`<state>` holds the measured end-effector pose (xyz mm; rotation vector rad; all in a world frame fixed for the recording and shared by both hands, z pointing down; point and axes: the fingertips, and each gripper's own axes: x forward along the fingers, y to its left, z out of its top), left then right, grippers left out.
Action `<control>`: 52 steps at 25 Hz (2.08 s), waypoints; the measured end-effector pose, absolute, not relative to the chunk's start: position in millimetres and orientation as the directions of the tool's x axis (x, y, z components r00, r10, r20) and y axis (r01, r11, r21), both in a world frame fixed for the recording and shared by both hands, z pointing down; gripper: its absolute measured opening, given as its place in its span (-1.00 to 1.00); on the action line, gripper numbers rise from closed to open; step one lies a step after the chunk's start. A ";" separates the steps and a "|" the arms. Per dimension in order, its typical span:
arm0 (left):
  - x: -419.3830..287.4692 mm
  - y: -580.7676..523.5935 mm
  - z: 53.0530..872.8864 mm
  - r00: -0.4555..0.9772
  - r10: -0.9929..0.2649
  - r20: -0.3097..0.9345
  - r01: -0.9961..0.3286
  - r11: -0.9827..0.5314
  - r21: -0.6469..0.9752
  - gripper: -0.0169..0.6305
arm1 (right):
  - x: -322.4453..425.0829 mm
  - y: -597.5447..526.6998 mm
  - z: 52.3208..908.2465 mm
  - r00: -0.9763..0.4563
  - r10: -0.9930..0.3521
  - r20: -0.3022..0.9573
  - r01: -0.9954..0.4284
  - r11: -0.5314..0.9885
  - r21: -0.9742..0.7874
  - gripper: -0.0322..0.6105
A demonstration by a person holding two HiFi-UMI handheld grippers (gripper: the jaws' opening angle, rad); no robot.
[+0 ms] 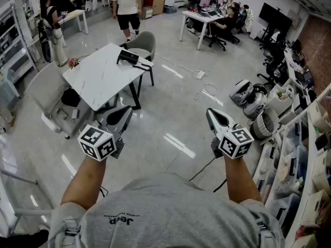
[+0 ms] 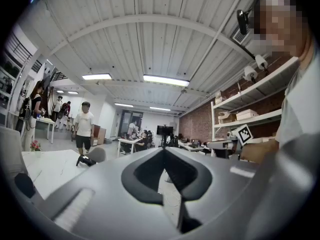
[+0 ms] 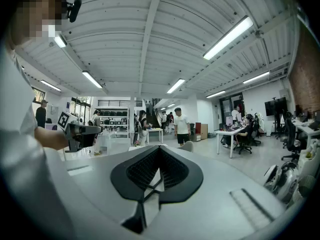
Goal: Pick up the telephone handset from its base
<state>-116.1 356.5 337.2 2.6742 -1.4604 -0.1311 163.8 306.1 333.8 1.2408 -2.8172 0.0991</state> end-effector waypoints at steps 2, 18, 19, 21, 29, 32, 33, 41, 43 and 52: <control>-115.9 355.0 336.1 0.540 -0.841 -0.033 -0.833 -0.540 0.118 -0.78 | 164.0 303.9 332.0 -0.672 -0.736 0.078 -0.740 0.672 -0.033 -0.89; -103.4 348.4 333.5 0.546 -0.837 -0.036 -0.831 -0.546 0.107 -0.78 | 172.4 297.4 329.5 -0.668 -0.740 0.074 -0.743 0.669 -0.027 -0.89; -102.6 347.6 333.6 0.546 -0.837 -0.035 -0.831 -0.546 0.108 -0.78 | 173.2 296.9 329.5 -0.669 -0.740 0.071 -0.743 0.669 -0.031 -0.89; -99.4 345.3 333.4 0.543 -0.839 -0.033 -0.832 -0.543 0.109 -0.78 | 177.5 294.7 328.3 -0.667 -0.743 0.059 -0.745 0.666 -0.041 -0.89; -70.4 336.4 326.0 0.567 -0.823 -0.025 -0.815 -0.566 0.127 0.00 | 201.9 288.1 319.6 -0.678 -0.734 0.038 -0.735 0.676 -0.053 -0.89; -51.2 333.8 320.5 0.556 -0.831 -0.023 -0.826 -0.555 0.101 0.25 | 218.0 286.1 317.1 -0.692 -0.721 0.034 -0.722 0.690 -0.050 -0.89; -44.7 333.4 319.1 0.551 -0.834 -0.025 -0.829 -0.550 0.097 0.27 | 224.0 285.0 317.0 -0.697 -0.717 0.033 -0.717 0.695 -0.049 -0.89; 4.3 329.6 322.9 0.508 -0.861 -0.029 -0.855 -0.508 0.105 0.27 | 263.9 271.0 321.8 -0.738 -0.675 0.029 -0.675 0.737 -0.039 -0.89; 9.6 325.0 321.6 0.499 -0.866 -0.025 -0.860 -0.498 0.106 0.27 | 268.0 264.3 323.5 -0.746 -0.666 0.027 -0.666 0.744 -0.046 -0.89; -12.4 269.1 331.1 0.499 -0.866 -0.017 -0.862 -0.499 0.093 0.27 | 250.5 212.0 341.0 -0.740 -0.671 0.050 -0.673 0.737 -0.064 -0.89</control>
